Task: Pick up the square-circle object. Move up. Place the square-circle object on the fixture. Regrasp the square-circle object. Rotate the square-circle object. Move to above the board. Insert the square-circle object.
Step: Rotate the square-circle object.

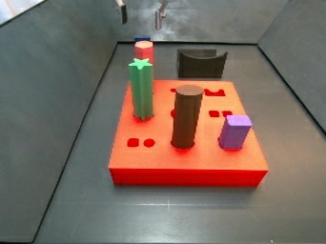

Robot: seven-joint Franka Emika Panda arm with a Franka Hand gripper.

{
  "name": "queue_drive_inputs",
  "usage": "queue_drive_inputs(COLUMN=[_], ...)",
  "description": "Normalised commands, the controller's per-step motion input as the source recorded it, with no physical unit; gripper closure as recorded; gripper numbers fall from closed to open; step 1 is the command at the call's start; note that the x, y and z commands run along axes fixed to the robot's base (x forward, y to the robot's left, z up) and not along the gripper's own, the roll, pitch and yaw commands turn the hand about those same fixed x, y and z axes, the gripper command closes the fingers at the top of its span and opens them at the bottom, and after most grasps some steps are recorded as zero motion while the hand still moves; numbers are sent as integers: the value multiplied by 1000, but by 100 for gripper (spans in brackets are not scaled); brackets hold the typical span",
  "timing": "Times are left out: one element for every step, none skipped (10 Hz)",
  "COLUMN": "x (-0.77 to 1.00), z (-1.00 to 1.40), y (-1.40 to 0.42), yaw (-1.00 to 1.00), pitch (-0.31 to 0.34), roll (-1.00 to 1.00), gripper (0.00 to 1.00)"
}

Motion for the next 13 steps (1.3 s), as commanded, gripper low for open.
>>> queue_drive_inputs(x=[40,40,40,40,40,0,17,29,37,37,36,39,43], z=[-28,-28,-28,-28,-28,-1000,-1000,-1000,-1000,-883,-700,-608,-388], y=[-3,-3,-2,2,6,0,0,-2,-4,-4,-3,-2,0], yaw=[1000,1000,751,504,264,168,100,81,52,35,25,20,18], pitch=[26,32,35,36,37,37,16,-4,-20,-27,-31,-33,-33], roll=[-110,-135,-142,-126,-102,-100,-100,-102,-98,-97,-105,-109,-123], gripper=[0,0,0,0,0,0,0,0,0,0,0,0,0])
